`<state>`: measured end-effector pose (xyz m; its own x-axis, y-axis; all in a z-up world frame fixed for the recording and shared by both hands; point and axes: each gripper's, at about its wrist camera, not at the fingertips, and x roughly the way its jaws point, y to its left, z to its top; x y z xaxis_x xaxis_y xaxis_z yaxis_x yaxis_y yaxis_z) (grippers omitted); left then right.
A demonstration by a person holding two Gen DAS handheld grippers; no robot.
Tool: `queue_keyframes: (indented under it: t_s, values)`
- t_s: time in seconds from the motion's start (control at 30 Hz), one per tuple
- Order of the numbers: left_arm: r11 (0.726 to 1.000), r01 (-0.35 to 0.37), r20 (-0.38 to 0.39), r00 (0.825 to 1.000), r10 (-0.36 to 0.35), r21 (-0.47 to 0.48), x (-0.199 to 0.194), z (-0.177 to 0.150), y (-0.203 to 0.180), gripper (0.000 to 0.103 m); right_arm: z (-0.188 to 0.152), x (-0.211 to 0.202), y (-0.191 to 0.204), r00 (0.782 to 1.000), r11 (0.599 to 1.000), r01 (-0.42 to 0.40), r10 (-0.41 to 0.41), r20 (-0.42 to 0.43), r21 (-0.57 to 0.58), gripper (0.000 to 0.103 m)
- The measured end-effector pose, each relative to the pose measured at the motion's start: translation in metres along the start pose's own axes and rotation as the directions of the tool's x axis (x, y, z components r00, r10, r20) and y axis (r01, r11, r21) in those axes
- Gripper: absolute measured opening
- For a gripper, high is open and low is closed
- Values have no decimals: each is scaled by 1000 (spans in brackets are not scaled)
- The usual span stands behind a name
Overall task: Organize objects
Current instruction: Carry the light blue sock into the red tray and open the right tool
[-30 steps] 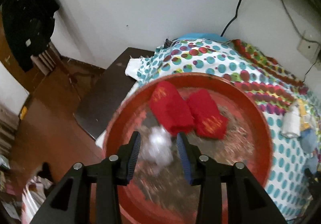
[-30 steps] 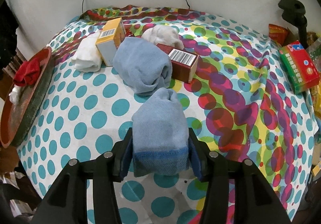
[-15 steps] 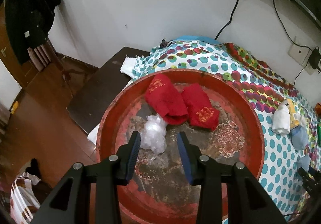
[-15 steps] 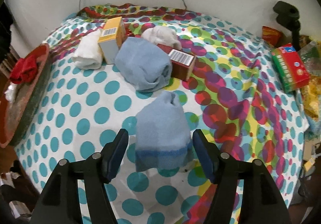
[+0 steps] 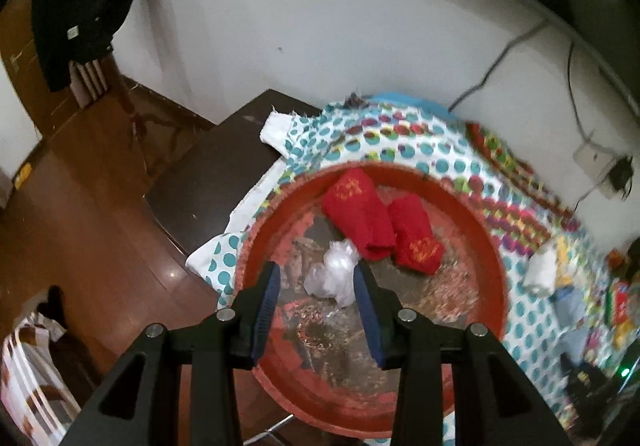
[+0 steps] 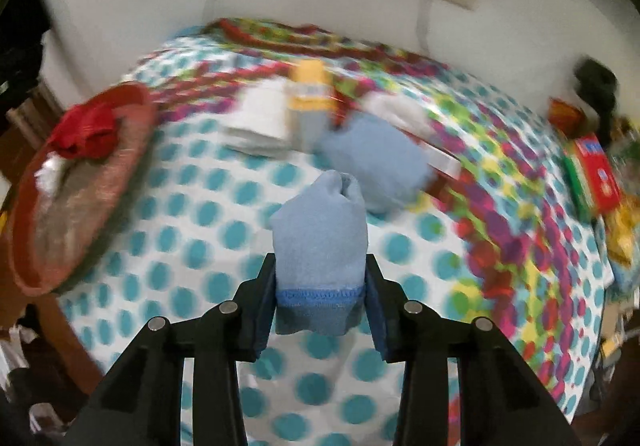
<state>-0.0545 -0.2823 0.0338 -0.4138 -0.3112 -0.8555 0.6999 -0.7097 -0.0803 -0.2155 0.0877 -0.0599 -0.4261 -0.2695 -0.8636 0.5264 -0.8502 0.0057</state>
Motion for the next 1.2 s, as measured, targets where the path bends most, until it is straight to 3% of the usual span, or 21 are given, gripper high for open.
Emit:
queue_keyframes:
  t_s: [0.17, 0.3, 0.6, 0.97, 1.2]
  values:
    - [1000, 0, 37, 999, 0, 2, -13, 9, 4, 45, 23, -11, 66, 995, 989, -90, 93, 20, -121, 38]
    - [1000, 4, 13, 1000, -5, 20, -8, 10, 8, 45, 41, -10, 111, 987, 969, -158, 163, 9, -188, 38]
    - [997, -3, 10, 1000, 3, -81, -8, 16, 46, 45, 60, 23, 208, 970, 916, -243, 232, -70, -320, 38]
    - [995, 7, -2, 1000, -7, -101, -7, 17, 58, 45, 68, 61, 282, 953, 875, -301, 264, -147, -379, 38]
    - [993, 7, -10, 1000, -8, -120, -2, 19, 65, 45, 72, 81, 292, 945, 883, -322, 279, -171, -342, 38]
